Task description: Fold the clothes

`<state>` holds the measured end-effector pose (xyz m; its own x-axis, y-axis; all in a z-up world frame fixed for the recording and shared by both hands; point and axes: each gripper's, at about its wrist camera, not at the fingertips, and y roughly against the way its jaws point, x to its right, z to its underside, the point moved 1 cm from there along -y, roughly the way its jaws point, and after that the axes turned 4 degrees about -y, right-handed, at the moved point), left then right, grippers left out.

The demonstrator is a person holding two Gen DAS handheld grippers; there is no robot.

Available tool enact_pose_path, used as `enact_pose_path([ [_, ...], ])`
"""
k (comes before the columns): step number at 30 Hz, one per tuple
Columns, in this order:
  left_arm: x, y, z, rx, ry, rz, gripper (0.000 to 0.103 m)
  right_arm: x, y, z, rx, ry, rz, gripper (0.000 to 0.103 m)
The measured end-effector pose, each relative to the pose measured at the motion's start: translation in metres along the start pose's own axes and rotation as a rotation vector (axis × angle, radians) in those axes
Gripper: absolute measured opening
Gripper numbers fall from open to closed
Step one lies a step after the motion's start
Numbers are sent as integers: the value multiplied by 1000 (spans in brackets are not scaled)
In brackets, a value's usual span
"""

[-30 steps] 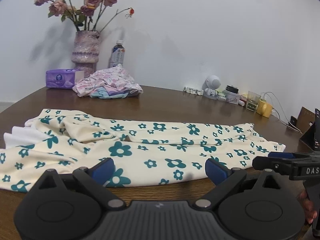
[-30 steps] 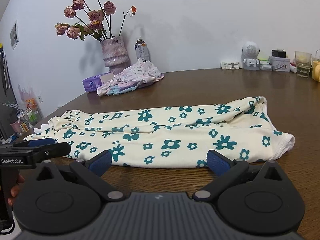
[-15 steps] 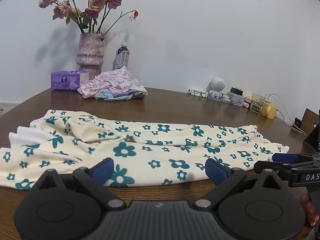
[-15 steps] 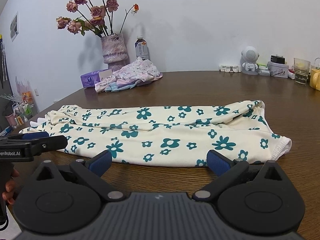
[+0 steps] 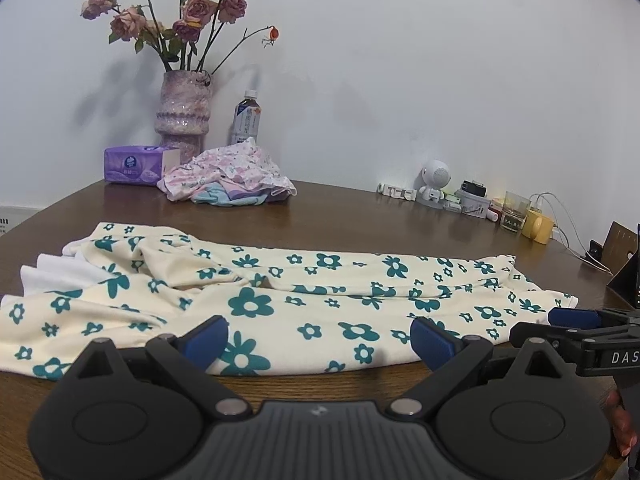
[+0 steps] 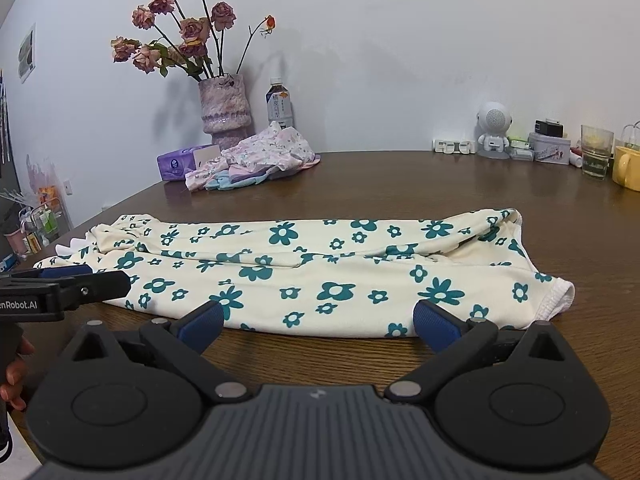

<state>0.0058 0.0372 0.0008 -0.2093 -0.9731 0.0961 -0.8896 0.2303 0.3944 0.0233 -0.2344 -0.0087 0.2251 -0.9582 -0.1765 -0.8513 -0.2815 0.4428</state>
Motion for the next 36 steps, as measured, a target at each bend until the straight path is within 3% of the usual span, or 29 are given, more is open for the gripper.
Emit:
enact_pose_path([
  [22, -4, -6, -2, -36, 29, 10, 98, 3, -1, 0, -11, -18, -27, 103],
  [36, -1, -1, -1, -2, 13, 4, 98, 4, 0, 1, 2, -28, -31, 103],
])
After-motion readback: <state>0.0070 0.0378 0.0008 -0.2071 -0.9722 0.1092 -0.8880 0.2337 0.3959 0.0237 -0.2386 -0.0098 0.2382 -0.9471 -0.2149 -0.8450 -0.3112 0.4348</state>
